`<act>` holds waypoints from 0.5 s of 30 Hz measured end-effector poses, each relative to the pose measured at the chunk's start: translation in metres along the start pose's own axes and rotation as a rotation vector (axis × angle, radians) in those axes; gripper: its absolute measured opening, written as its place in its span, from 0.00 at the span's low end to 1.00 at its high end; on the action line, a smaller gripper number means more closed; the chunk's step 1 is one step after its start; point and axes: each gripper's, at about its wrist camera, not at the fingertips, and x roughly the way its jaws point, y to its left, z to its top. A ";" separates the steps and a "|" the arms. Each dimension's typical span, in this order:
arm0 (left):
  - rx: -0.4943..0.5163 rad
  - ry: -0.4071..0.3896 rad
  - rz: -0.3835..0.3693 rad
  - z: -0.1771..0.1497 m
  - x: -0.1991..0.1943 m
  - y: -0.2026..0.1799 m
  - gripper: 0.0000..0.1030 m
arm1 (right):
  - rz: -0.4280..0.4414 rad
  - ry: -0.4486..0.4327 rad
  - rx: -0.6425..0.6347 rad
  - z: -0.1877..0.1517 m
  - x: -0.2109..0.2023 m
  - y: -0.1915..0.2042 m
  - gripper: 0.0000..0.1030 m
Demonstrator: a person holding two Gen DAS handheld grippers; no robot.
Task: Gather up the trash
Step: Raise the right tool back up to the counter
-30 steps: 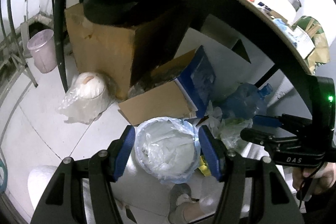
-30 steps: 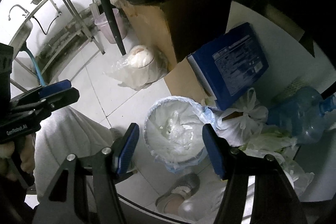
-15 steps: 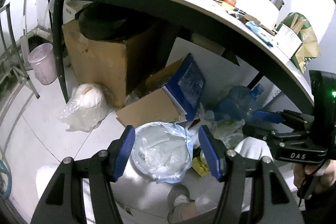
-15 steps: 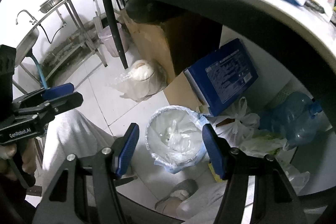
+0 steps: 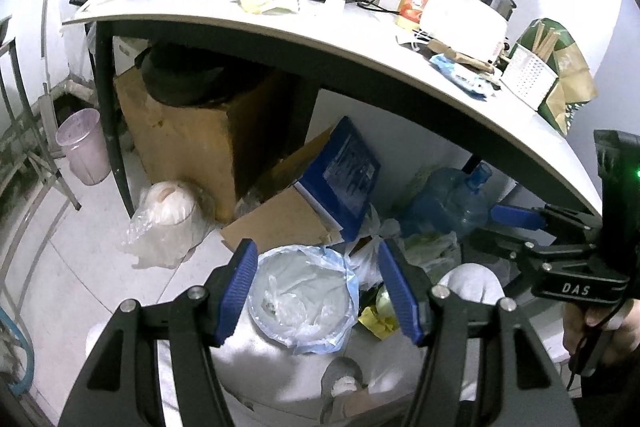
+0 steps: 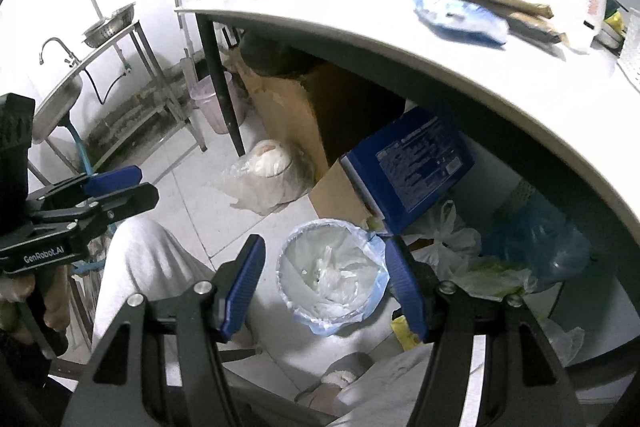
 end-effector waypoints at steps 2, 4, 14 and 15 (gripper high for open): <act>0.007 -0.006 0.000 0.004 -0.002 -0.005 0.61 | -0.001 -0.014 0.002 0.002 -0.007 -0.003 0.59; 0.016 -0.012 -0.002 0.008 -0.005 -0.008 0.61 | -0.001 -0.027 0.002 0.003 -0.014 -0.004 0.59; 0.069 -0.033 -0.012 0.029 -0.013 -0.032 0.61 | -0.001 -0.108 0.011 0.019 -0.044 -0.015 0.59; 0.073 -0.037 -0.012 0.031 -0.014 -0.034 0.61 | 0.000 -0.116 0.013 0.021 -0.048 -0.017 0.59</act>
